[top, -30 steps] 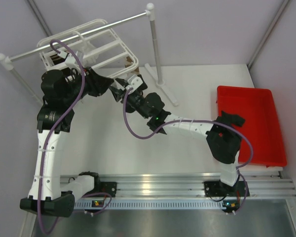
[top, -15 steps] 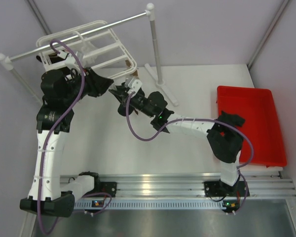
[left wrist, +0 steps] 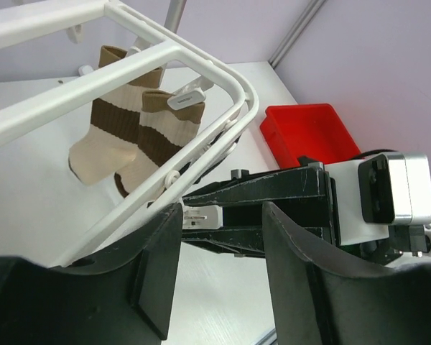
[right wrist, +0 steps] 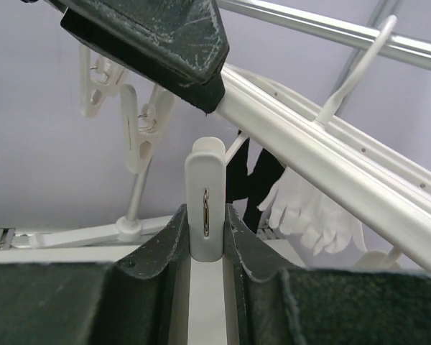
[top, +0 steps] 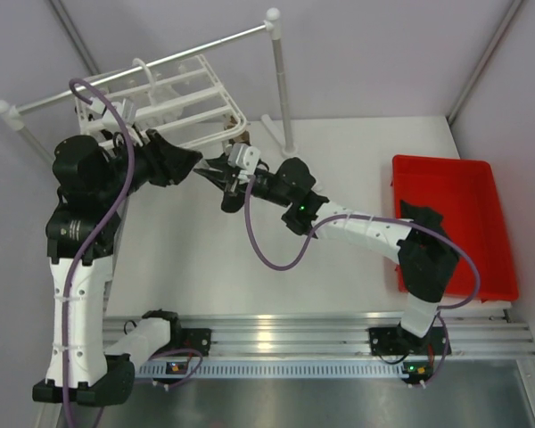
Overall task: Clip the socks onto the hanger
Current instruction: Open the clamp at the hanger.
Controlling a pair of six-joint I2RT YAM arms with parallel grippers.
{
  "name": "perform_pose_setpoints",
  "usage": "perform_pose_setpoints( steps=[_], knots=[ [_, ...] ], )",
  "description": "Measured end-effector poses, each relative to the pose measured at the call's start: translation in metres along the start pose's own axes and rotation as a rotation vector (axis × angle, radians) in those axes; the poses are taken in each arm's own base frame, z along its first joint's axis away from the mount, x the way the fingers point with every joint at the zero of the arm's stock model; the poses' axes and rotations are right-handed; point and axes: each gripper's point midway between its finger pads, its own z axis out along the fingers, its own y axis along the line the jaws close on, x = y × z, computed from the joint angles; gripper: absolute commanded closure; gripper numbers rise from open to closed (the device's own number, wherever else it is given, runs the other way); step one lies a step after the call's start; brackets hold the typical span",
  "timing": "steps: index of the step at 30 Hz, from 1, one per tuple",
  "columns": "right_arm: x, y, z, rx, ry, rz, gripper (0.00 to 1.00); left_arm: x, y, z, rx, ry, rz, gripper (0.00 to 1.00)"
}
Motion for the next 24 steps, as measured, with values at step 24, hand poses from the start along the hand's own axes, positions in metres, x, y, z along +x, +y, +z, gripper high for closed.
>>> perform_pose_setpoints(
  steps=[24],
  knots=[
    [0.010,0.018,0.002,-0.154,0.125,0.020,1.00,0.021,0.020,-0.016,-0.128,0.097,0.035,0.48]
  ],
)
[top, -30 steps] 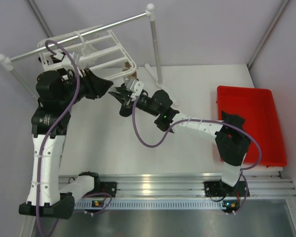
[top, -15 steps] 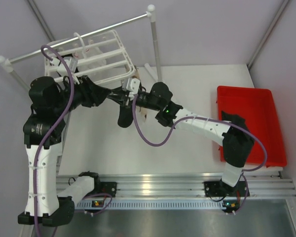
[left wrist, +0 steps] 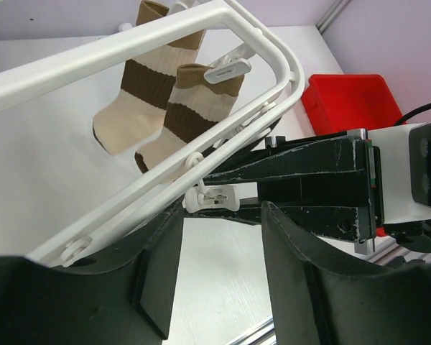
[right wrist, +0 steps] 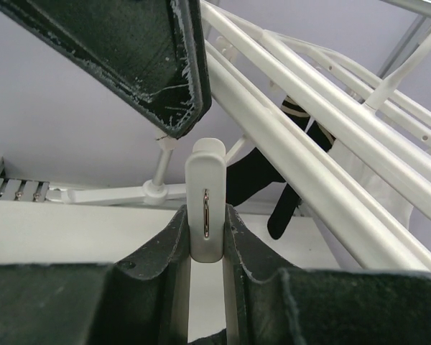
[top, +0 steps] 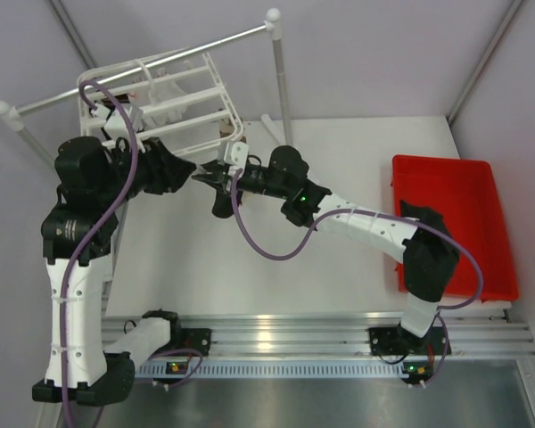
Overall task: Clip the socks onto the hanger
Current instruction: Open the clamp at the hanger.
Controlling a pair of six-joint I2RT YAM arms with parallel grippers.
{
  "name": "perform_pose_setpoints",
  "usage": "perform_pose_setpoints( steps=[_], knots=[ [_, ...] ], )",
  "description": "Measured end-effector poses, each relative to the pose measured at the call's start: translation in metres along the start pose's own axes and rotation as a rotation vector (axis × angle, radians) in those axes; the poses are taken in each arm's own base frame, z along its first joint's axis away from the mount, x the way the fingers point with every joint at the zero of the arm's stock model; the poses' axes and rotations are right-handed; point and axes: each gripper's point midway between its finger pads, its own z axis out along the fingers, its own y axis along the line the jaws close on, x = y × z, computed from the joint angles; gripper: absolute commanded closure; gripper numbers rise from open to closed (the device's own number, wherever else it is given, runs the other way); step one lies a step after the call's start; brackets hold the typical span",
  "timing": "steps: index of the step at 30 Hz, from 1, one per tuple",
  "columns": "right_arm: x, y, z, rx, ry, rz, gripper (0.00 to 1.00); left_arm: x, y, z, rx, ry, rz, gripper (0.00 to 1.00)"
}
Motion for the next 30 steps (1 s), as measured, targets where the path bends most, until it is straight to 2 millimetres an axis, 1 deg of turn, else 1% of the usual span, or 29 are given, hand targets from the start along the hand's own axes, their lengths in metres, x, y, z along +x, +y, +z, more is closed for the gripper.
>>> perform_pose_setpoints(
  steps=[7,15,20,30],
  knots=[
    [-0.0077,-0.0031,0.0014,0.001,-0.005,-0.008,1.00,0.0019,0.0004,0.0023,0.006,0.014,0.003,0.47],
    [-0.0041,-0.0017,0.0008,-0.005,0.009,-0.007,1.00,0.0010,-0.0036,0.0031,0.026,0.014,-0.012,0.44],
    [-0.0027,-0.0013,0.0006,-0.007,0.015,-0.005,1.00,0.0007,-0.0063,0.0056,0.044,0.017,-0.031,0.43],
    [-0.0002,-0.0032,-0.0003,-0.004,0.028,-0.012,1.00,0.0015,-0.0015,0.0087,0.025,0.020,-0.033,0.43]
  ],
)
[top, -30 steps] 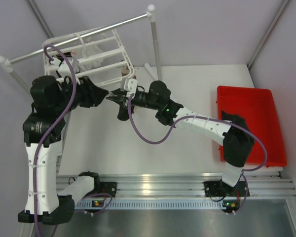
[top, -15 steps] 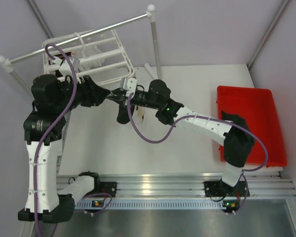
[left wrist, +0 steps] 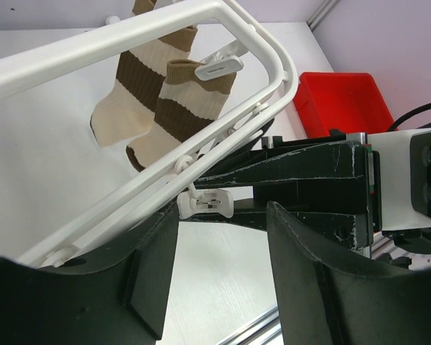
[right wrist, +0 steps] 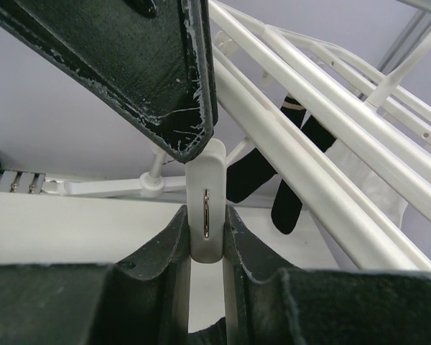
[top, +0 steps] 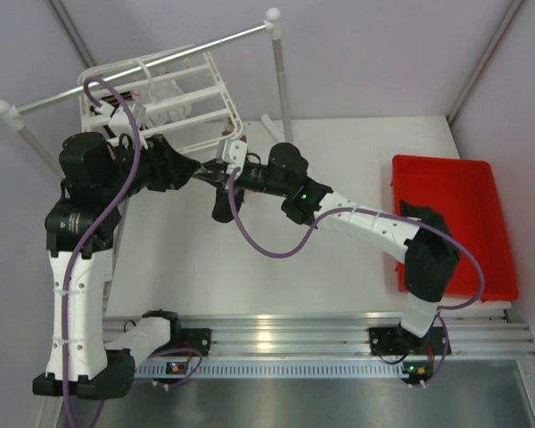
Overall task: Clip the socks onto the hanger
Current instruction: Open the clamp at the hanger.
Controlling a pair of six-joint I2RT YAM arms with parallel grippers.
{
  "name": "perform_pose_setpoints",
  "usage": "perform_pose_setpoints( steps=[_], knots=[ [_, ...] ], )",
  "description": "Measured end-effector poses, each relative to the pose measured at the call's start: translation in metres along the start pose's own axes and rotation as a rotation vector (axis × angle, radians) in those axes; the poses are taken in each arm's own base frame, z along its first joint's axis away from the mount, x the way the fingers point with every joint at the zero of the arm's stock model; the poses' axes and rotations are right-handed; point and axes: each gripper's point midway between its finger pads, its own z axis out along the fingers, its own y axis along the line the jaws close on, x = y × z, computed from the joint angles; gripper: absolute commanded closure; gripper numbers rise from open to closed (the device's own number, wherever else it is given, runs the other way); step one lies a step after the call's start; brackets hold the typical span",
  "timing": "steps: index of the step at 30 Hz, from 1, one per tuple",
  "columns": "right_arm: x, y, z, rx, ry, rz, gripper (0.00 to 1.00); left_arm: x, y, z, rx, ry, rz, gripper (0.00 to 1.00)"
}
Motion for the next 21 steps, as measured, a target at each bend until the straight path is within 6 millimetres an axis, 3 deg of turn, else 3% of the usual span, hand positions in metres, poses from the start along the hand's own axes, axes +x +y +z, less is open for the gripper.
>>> perform_pose_setpoints(
  steps=[21],
  knots=[
    [-0.0069,-0.0043,0.0011,0.008,-0.004,-0.010,1.00,0.0060,0.0105,0.0077,-0.032,0.034,-0.003,0.45]
  ],
)
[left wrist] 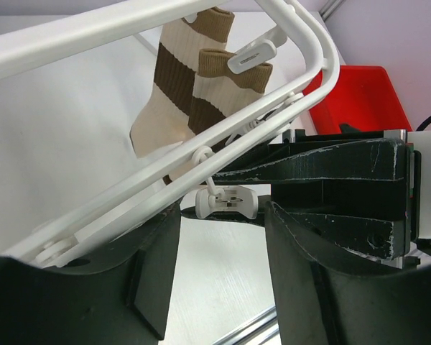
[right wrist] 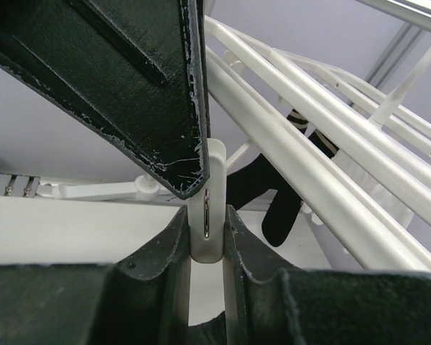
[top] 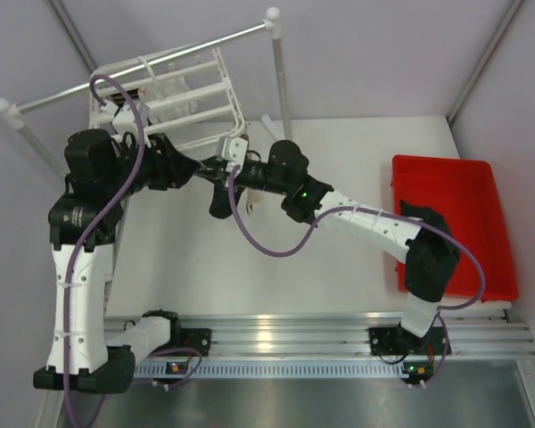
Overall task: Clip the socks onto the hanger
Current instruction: Open the clamp at the hanger.
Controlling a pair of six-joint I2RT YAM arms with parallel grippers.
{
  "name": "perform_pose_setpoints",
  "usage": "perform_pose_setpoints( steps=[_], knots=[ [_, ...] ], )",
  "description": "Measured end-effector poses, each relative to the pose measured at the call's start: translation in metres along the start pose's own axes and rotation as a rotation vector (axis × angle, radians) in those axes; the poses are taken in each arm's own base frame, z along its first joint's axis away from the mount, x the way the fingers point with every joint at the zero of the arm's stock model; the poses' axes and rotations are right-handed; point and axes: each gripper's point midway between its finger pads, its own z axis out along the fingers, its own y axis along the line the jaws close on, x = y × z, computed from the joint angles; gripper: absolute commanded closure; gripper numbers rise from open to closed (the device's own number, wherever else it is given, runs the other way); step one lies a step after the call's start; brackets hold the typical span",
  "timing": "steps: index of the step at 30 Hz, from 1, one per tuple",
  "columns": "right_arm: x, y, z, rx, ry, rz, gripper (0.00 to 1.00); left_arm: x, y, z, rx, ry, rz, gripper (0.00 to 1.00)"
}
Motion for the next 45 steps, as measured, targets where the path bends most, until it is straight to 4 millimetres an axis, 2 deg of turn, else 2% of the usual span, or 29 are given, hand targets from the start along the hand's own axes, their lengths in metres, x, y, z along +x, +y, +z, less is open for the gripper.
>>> perform_pose_setpoints(
  steps=[11,15,18,23,25,26,27,30,32,36,38,41,45],
  knots=[
    [0.001,0.000,0.000,-0.003,0.005,-0.024,1.00,-0.001,0.000,0.002,-0.002,-0.003,-0.020,0.45],
    [0.001,0.000,0.000,-0.004,0.005,-0.031,1.00,-0.002,-0.001,0.002,0.001,-0.006,-0.025,0.50],
    [0.001,0.001,0.000,-0.007,0.004,-0.037,1.00,-0.004,-0.002,0.003,0.007,-0.012,-0.031,0.58],
    [0.002,0.001,0.000,-0.008,0.007,-0.040,1.00,-0.005,-0.003,0.003,0.014,-0.015,-0.035,0.81],
    [0.002,0.001,0.000,-0.007,0.009,-0.039,0.98,-0.005,-0.003,0.003,0.014,-0.016,-0.035,0.84],
    [0.002,0.001,0.000,-0.007,0.010,-0.041,0.92,-0.005,-0.003,0.003,0.013,-0.016,-0.034,0.88],
    [0.002,0.001,0.000,-0.006,0.012,-0.041,0.78,-0.005,-0.003,0.003,0.012,-0.016,-0.034,0.89],
    [0.003,0.003,-0.001,-0.013,0.020,-0.037,0.59,-0.006,-0.003,0.004,0.014,-0.020,-0.031,0.97],
    [0.003,0.006,-0.001,-0.023,0.023,-0.034,0.52,-0.008,-0.002,0.005,0.012,-0.028,-0.027,1.00],
    [0.005,0.012,-0.004,-0.040,0.052,-0.018,0.32,-0.008,0.001,0.008,0.003,-0.031,-0.027,1.00],
    [0.002,0.012,-0.010,-0.040,0.065,-0.013,0.26,-0.008,0.002,0.009,0.001,-0.031,-0.027,1.00],
    [-0.003,0.012,-0.028,-0.038,0.096,0.001,0.19,-0.006,0.004,0.011,0.000,-0.029,-0.029,1.00],
    [-0.009,0.004,-0.069,-0.016,0.160,0.032,0.01,-0.006,0.005,0.014,0.003,-0.030,-0.028,1.00]
  ],
)
